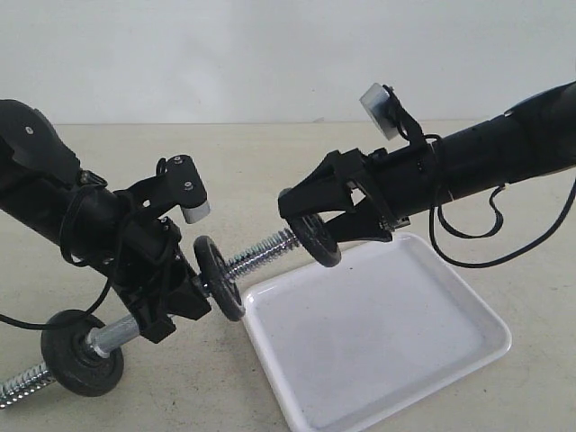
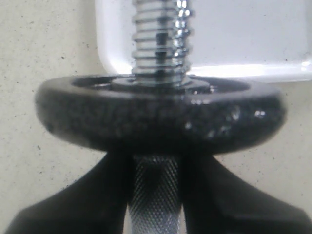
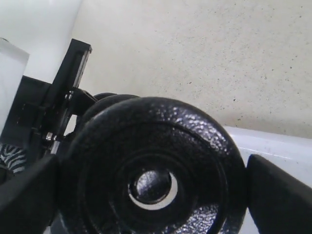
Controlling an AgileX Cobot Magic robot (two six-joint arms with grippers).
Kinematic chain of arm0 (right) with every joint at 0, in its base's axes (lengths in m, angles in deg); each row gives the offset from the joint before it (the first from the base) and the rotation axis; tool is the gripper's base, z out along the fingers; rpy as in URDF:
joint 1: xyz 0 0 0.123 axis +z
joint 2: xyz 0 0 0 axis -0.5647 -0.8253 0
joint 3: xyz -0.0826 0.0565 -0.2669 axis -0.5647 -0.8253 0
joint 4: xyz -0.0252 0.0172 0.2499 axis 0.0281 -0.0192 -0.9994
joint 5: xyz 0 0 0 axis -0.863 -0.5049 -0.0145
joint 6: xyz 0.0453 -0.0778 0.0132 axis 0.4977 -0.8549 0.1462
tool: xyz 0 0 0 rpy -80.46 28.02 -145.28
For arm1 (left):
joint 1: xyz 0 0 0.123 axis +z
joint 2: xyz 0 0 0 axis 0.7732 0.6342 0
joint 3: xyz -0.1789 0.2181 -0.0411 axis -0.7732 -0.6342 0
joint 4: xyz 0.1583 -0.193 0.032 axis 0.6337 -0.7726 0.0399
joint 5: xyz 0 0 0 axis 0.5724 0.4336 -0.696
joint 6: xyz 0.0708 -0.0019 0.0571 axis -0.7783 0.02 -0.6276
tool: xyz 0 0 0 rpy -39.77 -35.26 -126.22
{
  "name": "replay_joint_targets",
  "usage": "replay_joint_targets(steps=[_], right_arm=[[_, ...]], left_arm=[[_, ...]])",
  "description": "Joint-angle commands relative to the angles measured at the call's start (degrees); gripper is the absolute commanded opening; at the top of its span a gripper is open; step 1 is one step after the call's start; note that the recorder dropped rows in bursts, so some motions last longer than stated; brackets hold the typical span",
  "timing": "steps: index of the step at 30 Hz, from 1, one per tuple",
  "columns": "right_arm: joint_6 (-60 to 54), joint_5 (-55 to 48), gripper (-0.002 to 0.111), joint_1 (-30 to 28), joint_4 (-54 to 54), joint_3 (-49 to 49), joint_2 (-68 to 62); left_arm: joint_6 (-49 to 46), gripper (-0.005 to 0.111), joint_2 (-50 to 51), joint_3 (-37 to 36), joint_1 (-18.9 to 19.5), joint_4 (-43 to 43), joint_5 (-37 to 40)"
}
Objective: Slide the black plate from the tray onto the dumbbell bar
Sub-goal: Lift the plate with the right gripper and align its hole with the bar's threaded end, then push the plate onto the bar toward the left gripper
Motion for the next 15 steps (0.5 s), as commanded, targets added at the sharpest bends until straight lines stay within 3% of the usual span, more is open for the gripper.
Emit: replay_joint_targets(steps=[1,15], right_arm=[[0.5,-3.8,0.000,0.0,-2.4,0.4,-0.8],[-1.1,-7.5,0.000,0.0,-5.5,0.4,-1.1]], left_arm=[[-0.1,0.004,-2.0,1.3,-0.5,-4.7,-0.4],[-1.6,0.004,-2.0,1.3,-0.5,-6.7,-0.4]])
